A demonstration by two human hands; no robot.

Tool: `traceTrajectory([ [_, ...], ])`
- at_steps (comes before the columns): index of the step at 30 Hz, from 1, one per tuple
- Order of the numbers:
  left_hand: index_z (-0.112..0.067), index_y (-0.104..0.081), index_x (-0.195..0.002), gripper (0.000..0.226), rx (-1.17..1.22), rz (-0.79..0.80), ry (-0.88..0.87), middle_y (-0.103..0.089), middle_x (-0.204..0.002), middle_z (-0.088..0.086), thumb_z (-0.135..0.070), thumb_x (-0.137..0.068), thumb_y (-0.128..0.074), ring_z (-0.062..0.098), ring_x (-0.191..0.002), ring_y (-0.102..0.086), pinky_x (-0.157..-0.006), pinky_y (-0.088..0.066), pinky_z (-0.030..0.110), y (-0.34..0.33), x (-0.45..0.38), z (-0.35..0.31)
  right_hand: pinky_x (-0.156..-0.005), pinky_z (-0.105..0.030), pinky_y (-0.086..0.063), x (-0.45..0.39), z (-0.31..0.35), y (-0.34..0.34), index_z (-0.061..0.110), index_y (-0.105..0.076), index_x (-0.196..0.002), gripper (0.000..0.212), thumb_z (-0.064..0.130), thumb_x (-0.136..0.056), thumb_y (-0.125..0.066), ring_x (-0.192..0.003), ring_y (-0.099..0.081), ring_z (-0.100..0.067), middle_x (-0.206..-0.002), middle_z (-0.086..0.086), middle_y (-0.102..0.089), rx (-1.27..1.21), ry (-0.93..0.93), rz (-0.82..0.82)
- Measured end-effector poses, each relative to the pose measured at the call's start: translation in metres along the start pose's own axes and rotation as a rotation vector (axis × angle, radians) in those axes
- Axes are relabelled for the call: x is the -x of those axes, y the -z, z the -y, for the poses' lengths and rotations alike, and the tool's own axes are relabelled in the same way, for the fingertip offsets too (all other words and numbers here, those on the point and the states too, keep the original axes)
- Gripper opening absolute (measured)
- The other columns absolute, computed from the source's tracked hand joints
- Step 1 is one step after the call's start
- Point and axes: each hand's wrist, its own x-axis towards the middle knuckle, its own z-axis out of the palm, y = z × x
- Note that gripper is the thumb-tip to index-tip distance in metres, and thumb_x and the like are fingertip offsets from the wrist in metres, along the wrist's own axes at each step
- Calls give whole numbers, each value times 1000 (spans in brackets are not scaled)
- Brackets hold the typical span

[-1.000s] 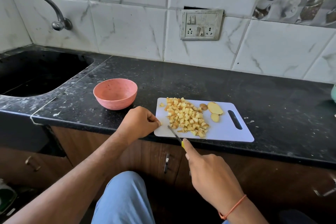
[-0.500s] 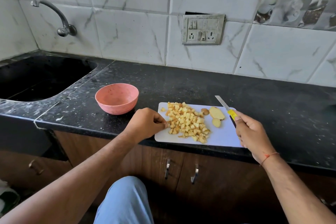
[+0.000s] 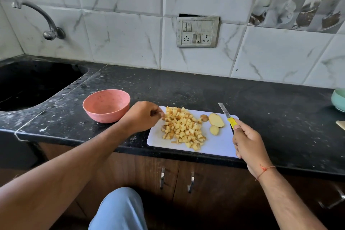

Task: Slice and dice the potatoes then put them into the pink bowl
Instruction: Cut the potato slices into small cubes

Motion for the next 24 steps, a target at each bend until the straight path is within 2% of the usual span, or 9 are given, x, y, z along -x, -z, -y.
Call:
traceTrajectory([
  [1,-27,-83,-97,17,6,-8,-26,-68,-76,-33,-30,-103,-67,-3,-60,-60,-56,-44,15,1,-5,-8,-47,-32,-30,2,1,-1,49,-64,-128,32,27,-110,-49,-58,-31,-14,-65,2,-35,-31,24,-16],
  [3,-29,-82,-108,19,18,9,-124,-69,-91,-28,-26,-105,-63,-6,-80,-64,-70,-47,16,-2,-18,-28,-47,-31,-30,5,1,-1,58,-66,-116,34,29,-110,-50,-58,-32,-13,-67,-1,-35,-70,61,-39],
  [5,-28,-77,-124,24,-17,79,-236,-68,-109,-23,-25,-105,-62,0,-100,-66,-84,-49,20,-8,-31,-52,-47,-30,-30,7,0,0,58,-63,-121,35,27,-110,-49,-58,-32,-13,-69,-3,-35,-89,69,-53],
  [9,-21,-57,-151,55,-280,271,-307,-63,-147,-3,-44,-102,-66,19,-132,-60,-105,-48,32,-29,-61,-96,-45,-27,-29,6,-4,6,46,-59,-138,37,23,-111,-47,-55,-29,-11,-65,0,-33,-133,49,-46],
  [12,-14,-53,-155,65,-396,392,-277,-58,-153,5,-50,-102,-64,27,-139,-55,-112,-46,37,-47,-84,-119,-46,-29,-27,7,-2,12,50,-60,-133,37,23,-111,-46,-55,-27,-11,-65,1,-31,-168,44,-32],
  [16,-10,-68,-139,51,-547,516,-262,-70,-136,8,-45,-102,-61,28,-123,-66,-102,-53,38,-63,-105,-128,-47,-30,-27,7,-3,9,49,-60,-133,36,24,-111,-46,-55,-28,-11,-65,1,-32,-168,32,-27],
  [20,-12,-73,-131,50,-596,562,-245,-73,-128,5,-46,-95,-69,25,-115,-69,-94,-55,34,-69,-122,-132,-47,-29,-28,6,-5,12,49,-58,-136,36,25,-111,-47,-56,-28,-11,-67,-2,-32,-169,30,-28],
  [23,-6,-74,-125,48,-599,573,-230,-75,-118,10,-45,-98,-66,28,-108,-70,-68,-47,25,-72,-133,-132,-48,-30,-28,4,-6,14,48,-59,-137,36,26,-111,-47,-57,-28,-12,-70,-5,-32,-175,35,-24],
  [24,-6,-75,-123,45,-593,574,-229,-75,-117,10,-43,-100,-64,28,-107,-70,-65,-44,25,-73,-136,-131,-49,-30,-27,3,-6,14,48,-59,-136,36,26,-111,-47,-57,-28,-12,-70,-6,-32,-177,35,-24],
])
